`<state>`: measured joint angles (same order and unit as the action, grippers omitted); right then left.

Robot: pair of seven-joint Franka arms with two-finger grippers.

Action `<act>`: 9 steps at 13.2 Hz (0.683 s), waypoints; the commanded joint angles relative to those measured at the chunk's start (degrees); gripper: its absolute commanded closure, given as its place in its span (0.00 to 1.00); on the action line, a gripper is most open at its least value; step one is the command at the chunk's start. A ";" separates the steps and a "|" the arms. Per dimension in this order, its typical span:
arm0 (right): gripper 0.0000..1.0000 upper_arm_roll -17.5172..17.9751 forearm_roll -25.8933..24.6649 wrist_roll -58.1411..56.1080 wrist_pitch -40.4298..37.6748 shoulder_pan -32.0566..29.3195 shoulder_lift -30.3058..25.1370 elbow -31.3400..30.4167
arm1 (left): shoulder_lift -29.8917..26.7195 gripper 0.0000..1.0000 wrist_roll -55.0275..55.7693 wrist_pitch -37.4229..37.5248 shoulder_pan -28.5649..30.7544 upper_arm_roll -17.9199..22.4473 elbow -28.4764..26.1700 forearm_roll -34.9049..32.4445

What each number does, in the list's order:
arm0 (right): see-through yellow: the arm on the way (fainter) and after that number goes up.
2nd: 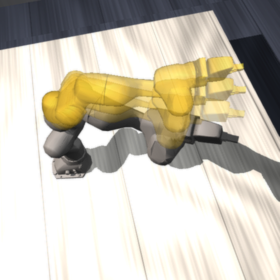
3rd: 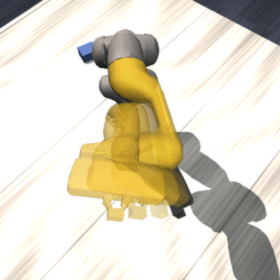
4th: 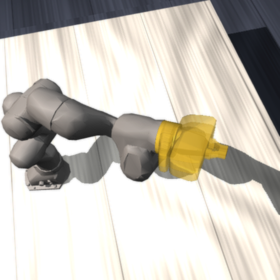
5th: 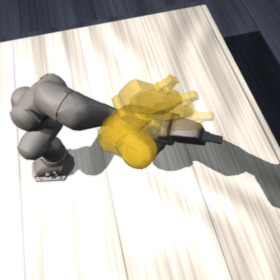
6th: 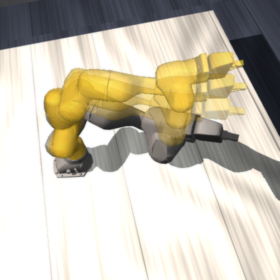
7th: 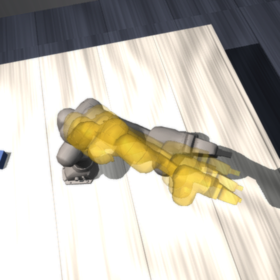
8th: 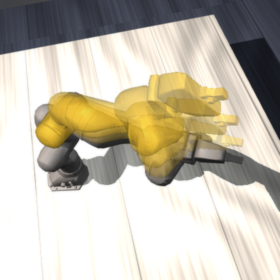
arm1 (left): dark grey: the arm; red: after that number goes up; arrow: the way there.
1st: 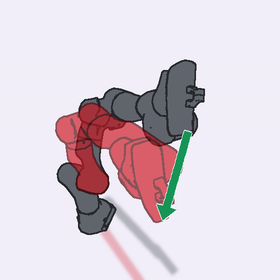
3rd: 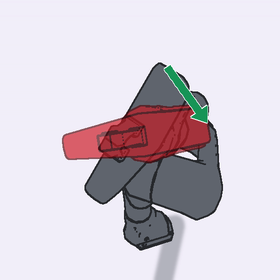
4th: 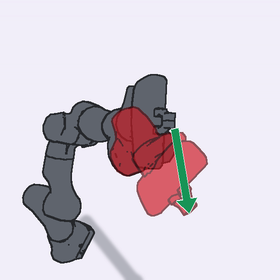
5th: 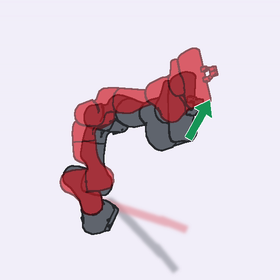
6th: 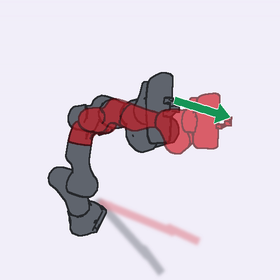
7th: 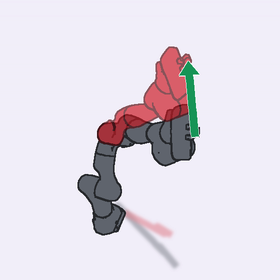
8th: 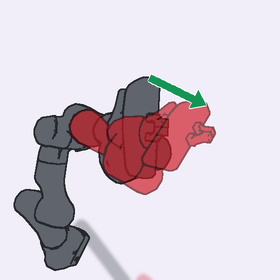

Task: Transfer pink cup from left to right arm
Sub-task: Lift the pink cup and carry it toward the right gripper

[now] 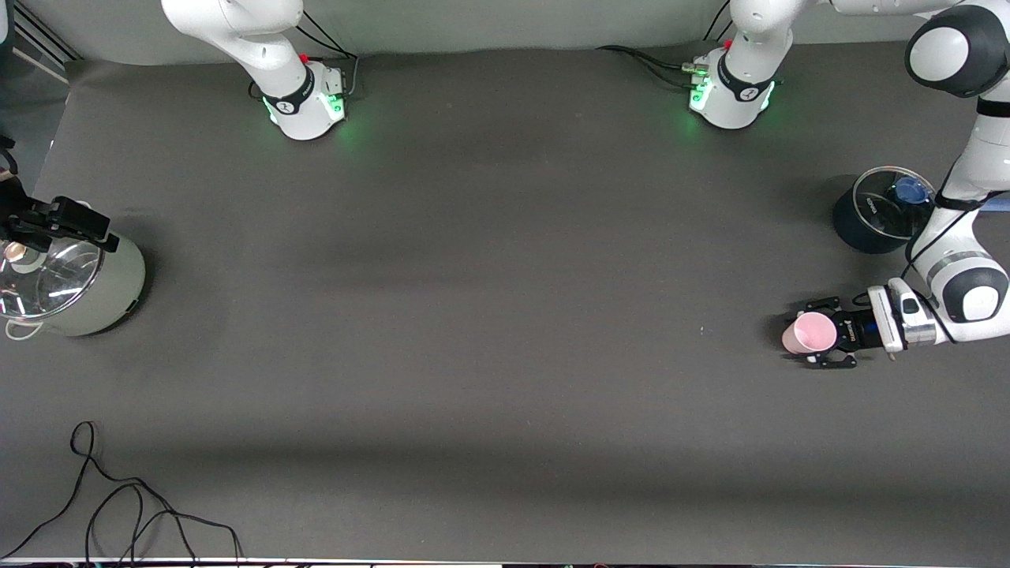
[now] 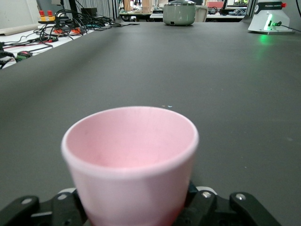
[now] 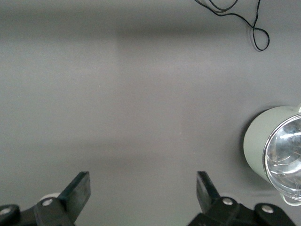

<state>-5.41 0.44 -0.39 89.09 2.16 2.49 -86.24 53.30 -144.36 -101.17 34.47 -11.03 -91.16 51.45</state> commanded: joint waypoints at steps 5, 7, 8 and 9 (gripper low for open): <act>0.00 -0.12 0.44 0.74 0.30 0.04 -0.56 -0.33 | 0.66 1.00 0.91 0.37 -4.84 -2.14 2.83 2.50; 0.00 -0.12 0.44 0.83 0.30 0.04 -0.47 -0.24 | 0.58 1.00 5.47 -1.38 -8.60 -3.91 2.92 6.10; 0.00 -0.04 0.44 0.83 0.30 0.12 -0.47 -0.07 | 0.49 1.00 8.36 -3.05 -11.41 -4.17 3.97 7.94; 0.00 -0.04 0.44 0.83 0.39 0.30 -0.29 0.11 | 0.57 1.00 11.61 -4.63 -14.22 -4.70 5.20 10.31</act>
<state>-5.45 0.44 -0.39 89.09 2.18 2.49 -86.24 53.37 -138.16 -103.61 25.38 -15.73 -88.91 58.17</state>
